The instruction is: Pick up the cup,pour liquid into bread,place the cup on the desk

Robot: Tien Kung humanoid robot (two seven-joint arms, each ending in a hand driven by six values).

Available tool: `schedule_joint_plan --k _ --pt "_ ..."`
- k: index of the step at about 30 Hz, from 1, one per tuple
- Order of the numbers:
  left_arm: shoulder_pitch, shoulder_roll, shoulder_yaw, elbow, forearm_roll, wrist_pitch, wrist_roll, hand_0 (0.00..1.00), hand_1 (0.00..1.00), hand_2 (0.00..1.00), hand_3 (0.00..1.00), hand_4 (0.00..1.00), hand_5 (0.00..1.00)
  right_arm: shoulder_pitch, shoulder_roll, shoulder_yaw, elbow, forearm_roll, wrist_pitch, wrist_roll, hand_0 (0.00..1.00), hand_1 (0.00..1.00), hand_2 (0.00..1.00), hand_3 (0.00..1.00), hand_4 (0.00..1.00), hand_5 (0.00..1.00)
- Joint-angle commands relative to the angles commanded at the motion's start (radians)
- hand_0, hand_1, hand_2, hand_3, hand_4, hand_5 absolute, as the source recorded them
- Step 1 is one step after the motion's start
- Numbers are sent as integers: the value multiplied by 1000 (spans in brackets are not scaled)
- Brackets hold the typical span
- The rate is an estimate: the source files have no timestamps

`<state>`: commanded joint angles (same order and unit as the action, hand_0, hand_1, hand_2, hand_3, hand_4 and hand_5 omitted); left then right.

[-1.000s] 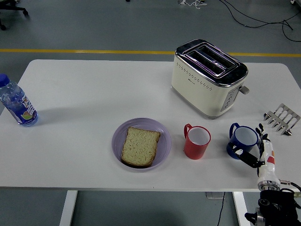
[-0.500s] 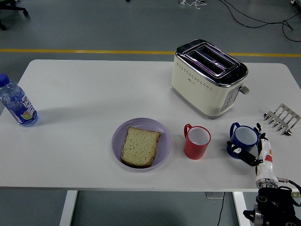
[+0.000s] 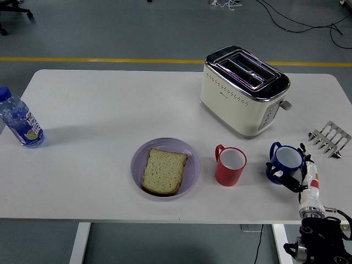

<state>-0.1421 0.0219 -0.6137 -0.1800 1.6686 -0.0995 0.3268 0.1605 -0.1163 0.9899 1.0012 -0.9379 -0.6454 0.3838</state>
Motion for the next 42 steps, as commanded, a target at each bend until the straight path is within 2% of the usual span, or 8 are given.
schedule_joint_plan --k 11,12,18,19,30,31,36,42 --pt "1 -1 -1 0 1 -2 -1 377 363 445 619 343 998 2 -1 -8 -10 49 0 19 821 706 812 903 923 157" --pt "2 -1 -1 0 2 -2 -1 377 363 444 619 343 998 2 -1 -8 -11 57 0 24 744 652 736 833 892 155" --pt "1 0 6 0 -3 -3 -1 377 363 444 619 343 998 1 -1 -8 -14 89 0 44 744 652 736 833 892 155" --pt "1 0 6 0 -3 -3 -1 377 363 444 620 344 998 1 -1 -8 -15 90 0 45 568 547 689 791 809 100" --pt "2 0 11 0 -6 -4 0 377 362 442 621 344 998 -19 -3 34 16 53 0 76 487 512 664 776 792 81" --pt "3 0 13 0 -8 -4 0 377 363 441 621 344 998 -22 -3 43 20 41 0 77 393 448 630 724 727 2" --pt "3 1 11 0 -6 -4 1 377 363 441 621 344 998 -42 -14 88 52 -11 0 72 393 448 630 724 727 2" --pt "3 3 17 0 -10 -1 2 377 362 440 620 343 998 -60 -46 121 128 -80 0 27 388 433 592 630 703 2"
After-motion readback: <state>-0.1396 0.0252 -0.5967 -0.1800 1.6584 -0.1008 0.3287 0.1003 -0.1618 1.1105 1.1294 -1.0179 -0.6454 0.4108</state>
